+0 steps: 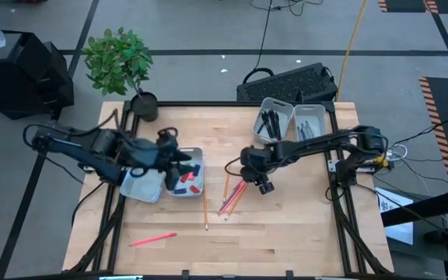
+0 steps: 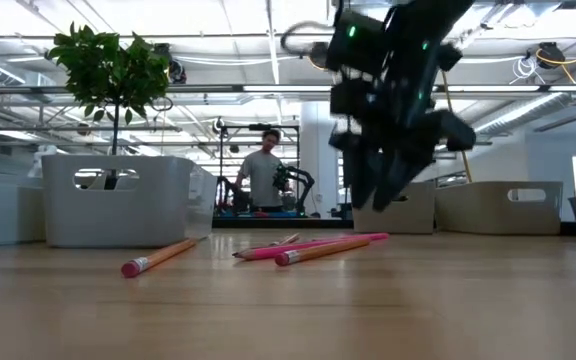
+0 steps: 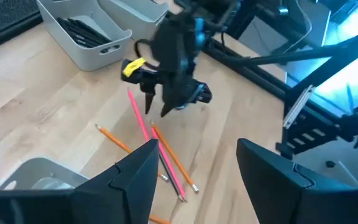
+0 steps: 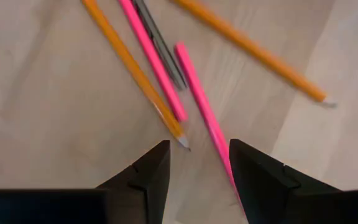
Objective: Sort crayons/erasers/pens/pencils in bins
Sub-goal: Put the pink pencil into the bottom left gray bin
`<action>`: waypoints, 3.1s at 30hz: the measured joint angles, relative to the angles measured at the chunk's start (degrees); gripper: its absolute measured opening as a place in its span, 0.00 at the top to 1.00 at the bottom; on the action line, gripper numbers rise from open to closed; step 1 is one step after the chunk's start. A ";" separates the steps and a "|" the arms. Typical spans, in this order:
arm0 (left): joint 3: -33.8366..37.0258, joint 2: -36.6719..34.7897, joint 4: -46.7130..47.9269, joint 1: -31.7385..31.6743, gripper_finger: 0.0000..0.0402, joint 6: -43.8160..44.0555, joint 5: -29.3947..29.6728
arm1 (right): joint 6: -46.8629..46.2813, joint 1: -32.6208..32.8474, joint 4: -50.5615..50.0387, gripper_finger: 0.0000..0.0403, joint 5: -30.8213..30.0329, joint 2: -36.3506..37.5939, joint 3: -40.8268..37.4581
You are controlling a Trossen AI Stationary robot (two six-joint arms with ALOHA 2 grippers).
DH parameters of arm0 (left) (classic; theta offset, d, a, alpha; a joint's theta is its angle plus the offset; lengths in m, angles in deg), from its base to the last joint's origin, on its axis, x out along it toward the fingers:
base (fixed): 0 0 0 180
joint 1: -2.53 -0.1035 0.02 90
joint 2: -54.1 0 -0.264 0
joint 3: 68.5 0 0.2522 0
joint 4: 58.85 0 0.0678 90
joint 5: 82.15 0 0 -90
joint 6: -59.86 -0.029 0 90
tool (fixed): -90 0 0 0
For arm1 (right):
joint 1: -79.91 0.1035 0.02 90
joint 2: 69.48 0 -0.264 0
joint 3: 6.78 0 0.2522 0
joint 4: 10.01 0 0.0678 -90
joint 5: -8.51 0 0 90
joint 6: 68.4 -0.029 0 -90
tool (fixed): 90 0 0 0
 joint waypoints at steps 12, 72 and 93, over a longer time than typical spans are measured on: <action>0.02 2.82 0.04 3.03 0.45 2.85 4.17 | 7.97 -5.04 2.51 0.69 4.59 -3.59 0.00; 0.02 2.78 0.26 1.29 0.46 8.13 8.37 | 1.72 -8.16 53.01 0.97 20.49 -15.35 -22.10; 0.02 2.78 0.28 1.29 0.46 7.65 8.78 | 1.19 -6.92 49.31 0.97 18.26 -3.79 -22.49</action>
